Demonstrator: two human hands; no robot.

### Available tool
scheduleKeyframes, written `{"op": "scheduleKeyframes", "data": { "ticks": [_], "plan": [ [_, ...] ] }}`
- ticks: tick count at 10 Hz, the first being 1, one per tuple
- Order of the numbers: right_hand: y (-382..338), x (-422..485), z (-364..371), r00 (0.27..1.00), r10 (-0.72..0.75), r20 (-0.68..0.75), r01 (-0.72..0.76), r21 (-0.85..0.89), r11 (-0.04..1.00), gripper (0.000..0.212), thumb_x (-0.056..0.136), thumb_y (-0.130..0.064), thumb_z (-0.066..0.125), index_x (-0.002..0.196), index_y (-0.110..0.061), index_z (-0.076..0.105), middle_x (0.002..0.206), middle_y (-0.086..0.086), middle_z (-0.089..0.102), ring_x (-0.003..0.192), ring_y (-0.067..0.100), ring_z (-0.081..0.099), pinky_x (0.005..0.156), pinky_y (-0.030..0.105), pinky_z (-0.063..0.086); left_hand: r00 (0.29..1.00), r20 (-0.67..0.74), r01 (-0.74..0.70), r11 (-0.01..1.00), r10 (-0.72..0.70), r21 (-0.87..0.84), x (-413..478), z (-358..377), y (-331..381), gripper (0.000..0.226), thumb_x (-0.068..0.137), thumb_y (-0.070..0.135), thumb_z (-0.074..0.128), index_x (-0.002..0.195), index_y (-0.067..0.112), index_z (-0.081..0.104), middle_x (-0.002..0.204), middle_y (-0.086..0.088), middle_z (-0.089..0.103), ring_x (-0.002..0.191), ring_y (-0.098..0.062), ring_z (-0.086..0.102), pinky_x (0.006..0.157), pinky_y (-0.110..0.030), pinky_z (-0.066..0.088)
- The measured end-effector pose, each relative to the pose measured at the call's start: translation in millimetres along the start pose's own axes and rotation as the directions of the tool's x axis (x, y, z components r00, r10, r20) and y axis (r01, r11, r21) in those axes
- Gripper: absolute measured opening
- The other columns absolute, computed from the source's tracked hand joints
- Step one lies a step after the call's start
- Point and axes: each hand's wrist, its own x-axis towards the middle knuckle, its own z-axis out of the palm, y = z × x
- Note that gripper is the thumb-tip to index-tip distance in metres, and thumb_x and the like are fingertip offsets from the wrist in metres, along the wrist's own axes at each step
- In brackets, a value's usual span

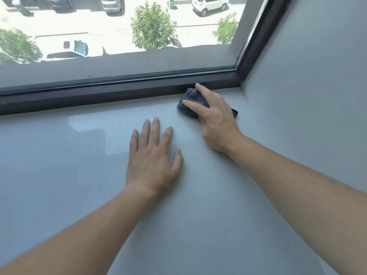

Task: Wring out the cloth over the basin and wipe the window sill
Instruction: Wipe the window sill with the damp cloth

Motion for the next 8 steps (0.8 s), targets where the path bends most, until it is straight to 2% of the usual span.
{"op": "scheduleKeyframes", "data": {
  "ticks": [1,2,3,4,5,6,7,8],
  "plan": [
    [13,9,-10,0.999,0.02,0.03,-0.019,-0.035,0.999,0.052,0.085,-0.001,0.052,0.129,-0.027,0.065,0.153,0.009,0.042,0.127,0.036,0.047,0.103,0.049,0.04,1.0,0.011,0.002,1.0,-0.002,-0.006,0,-3,0,0.067,0.09,0.053,0.019,0.153,0.028,0.021,0.167,-0.004,0.001,0.153,-0.021,-0.009,0.123,-0.045,-0.004],
    [28,-1,-19,0.971,0.235,-0.053,-0.24,-0.145,0.96,0.058,0.085,0.001,0.051,0.136,-0.026,0.06,0.152,0.014,0.043,0.125,0.038,0.047,0.101,0.044,0.039,1.0,0.013,0.001,1.0,-0.001,-0.012,0,-7,0,0.068,0.09,0.053,0.02,0.153,0.027,0.023,0.167,-0.005,0.003,0.153,-0.022,-0.008,0.123,-0.045,-0.004],
    [25,-4,-24,0.881,0.461,-0.106,-0.472,-0.125,0.873,0.063,0.085,-0.002,0.046,0.142,-0.03,0.053,0.148,0.012,0.044,0.129,0.037,0.043,0.106,0.041,0.036,1.0,0.018,0.002,1.0,-0.002,-0.014,-2,-9,1,0.068,0.09,0.053,0.02,0.153,0.027,0.023,0.167,-0.005,0.003,0.153,-0.022,-0.008,0.123,-0.045,-0.004],
    [2,3,-24,0.794,0.603,-0.079,-0.607,-0.146,0.781,0.062,0.09,-0.011,0.044,0.149,-0.03,0.041,0.149,0.011,0.037,0.134,0.032,0.035,0.11,0.04,0.029,1.0,0.013,0.004,1.0,-0.004,-0.018,-3,-10,1,0.068,0.09,0.053,0.021,0.152,0.027,0.025,0.167,-0.005,0.005,0.153,-0.023,-0.006,0.123,-0.046,-0.002],
    [-16,-4,-25,0.764,0.646,0.003,-0.604,-0.348,0.717,0.064,0.096,-0.025,0.037,0.157,-0.025,0.017,0.155,0.017,0.022,0.135,0.033,0.028,0.112,0.042,0.025,1.0,0.004,0.006,1.0,-0.006,-0.02,-5,-10,0,0.067,0.09,0.053,0.022,0.152,0.027,0.027,0.167,-0.006,0.007,0.153,-0.023,-0.004,0.123,-0.047,-0.001],
    [-11,-2,-31,0.74,0.672,0.001,-0.601,-0.447,0.662,0.063,0.1,-0.034,0.034,0.157,-0.019,0.013,0.156,0.019,0.017,0.136,0.034,0.026,0.112,0.042,0.023,1.0,0.005,0.005,1.0,-0.005,-0.023,-5,-11,-2,0.067,0.09,0.053,0.022,0.152,0.027,0.026,0.167,-0.005,0.006,0.153,-0.022,-0.005,0.123,-0.047,-0.001],
    [-5,3,-31,0.748,0.663,-0.03,-0.609,-0.427,0.668,0.061,0.102,-0.041,0.035,0.156,-0.016,0.02,0.155,0.019,0.019,0.136,0.035,0.026,0.113,0.043,0.022,1.0,0.006,0.007,1.0,-0.007,-0.019,-6,-13,-2,0.068,0.09,0.053,0.021,0.152,0.028,0.025,0.167,-0.005,0.005,0.153,-0.022,-0.006,0.123,-0.046,-0.002],
    [-13,-4,-29,0.752,0.659,-0.016,-0.632,-0.306,0.713,0.06,0.102,-0.038,0.037,0.156,-0.02,0.022,0.157,0.017,0.017,0.138,0.034,0.024,0.113,0.044,0.019,1.0,0.013,0.007,1.0,-0.007,-0.018,-6,-12,-3,0.068,0.09,0.053,0.021,0.153,0.028,0.024,0.167,-0.005,0.004,0.153,-0.022,-0.007,0.123,-0.047,-0.002]
  ]
}}
